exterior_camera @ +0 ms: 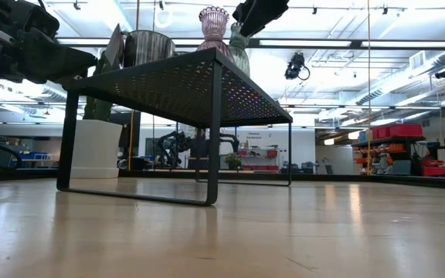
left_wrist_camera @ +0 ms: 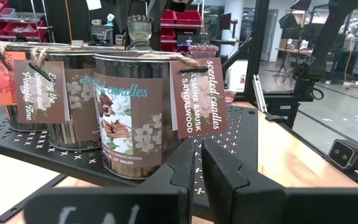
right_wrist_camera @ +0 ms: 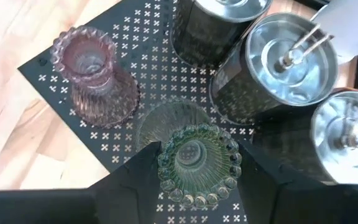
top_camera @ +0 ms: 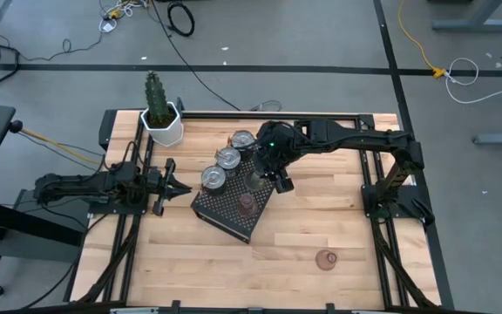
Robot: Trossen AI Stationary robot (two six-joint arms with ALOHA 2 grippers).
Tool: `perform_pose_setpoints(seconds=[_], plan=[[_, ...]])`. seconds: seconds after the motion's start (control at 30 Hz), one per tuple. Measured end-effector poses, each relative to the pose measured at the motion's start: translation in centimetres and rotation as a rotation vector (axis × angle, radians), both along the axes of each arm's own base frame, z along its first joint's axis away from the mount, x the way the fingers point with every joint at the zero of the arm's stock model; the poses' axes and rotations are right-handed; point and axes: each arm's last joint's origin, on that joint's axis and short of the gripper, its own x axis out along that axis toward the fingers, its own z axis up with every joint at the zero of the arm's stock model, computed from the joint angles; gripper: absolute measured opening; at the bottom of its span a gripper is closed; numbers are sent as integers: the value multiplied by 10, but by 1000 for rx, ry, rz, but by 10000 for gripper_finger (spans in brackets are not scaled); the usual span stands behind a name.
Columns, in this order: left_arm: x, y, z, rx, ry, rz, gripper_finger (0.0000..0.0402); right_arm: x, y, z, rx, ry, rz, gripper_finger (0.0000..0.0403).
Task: Pick & Place candle stick holders
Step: Put the green candle holder on the shelf
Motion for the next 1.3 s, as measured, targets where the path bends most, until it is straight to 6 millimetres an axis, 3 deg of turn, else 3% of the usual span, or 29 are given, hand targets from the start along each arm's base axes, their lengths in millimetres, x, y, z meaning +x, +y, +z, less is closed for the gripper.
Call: perform_pose_setpoints(seconds=[1.3], plan=[[0,0,0,0,0,0,34,6,-1,-10,-31,30,44,169]])
